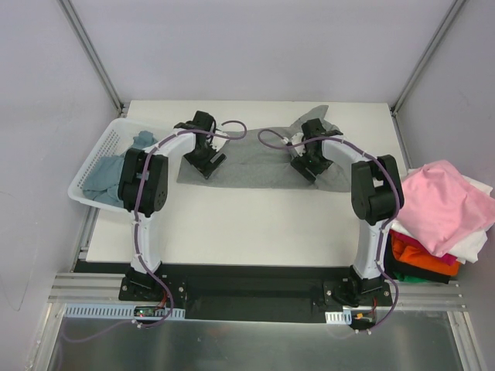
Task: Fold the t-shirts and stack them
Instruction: Fold the flattened tshirt in 1/3 of the way, then grap the side of the flattened tshirt furthest away from the robot with both arms
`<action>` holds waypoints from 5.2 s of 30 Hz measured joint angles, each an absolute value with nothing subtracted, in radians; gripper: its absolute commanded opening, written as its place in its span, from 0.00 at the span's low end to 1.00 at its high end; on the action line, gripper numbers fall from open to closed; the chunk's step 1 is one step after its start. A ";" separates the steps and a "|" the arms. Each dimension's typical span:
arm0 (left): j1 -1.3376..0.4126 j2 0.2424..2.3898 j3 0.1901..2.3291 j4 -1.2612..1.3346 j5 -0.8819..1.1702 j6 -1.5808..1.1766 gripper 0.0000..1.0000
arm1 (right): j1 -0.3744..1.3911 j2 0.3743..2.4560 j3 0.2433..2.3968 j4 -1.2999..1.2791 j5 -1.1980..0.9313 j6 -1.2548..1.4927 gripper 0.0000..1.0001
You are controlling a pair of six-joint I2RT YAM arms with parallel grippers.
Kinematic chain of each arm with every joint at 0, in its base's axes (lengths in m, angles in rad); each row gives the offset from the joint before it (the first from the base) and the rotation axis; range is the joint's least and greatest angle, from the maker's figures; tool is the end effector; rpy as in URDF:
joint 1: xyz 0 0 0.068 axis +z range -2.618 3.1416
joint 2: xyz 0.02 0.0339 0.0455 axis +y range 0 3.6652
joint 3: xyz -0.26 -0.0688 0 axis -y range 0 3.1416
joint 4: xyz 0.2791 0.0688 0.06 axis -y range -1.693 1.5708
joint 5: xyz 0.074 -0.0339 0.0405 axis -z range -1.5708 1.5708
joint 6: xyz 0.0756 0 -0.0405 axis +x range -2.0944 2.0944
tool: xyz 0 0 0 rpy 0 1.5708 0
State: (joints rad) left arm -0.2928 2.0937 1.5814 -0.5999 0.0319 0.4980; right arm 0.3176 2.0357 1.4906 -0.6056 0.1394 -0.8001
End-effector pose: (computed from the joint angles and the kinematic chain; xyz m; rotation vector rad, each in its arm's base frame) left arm 0.4672 -0.1434 0.1201 1.0423 2.4713 0.0216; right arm 0.4470 0.1359 0.1166 -1.4226 2.3520 -0.3263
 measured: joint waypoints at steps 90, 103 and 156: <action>-0.370 1.687 1.008 -0.477 0.036 0.425 0.85 | 0.440 1.596 0.910 -0.609 0.195 -0.904 0.94; -0.388 1.598 0.908 -0.478 0.033 0.406 0.86 | 0.466 1.544 0.861 -0.619 0.205 -0.888 0.96; -0.390 1.972 1.559 -0.532 -0.056 0.374 0.99 | 0.252 2.222 1.987 -0.753 0.063 -0.577 0.83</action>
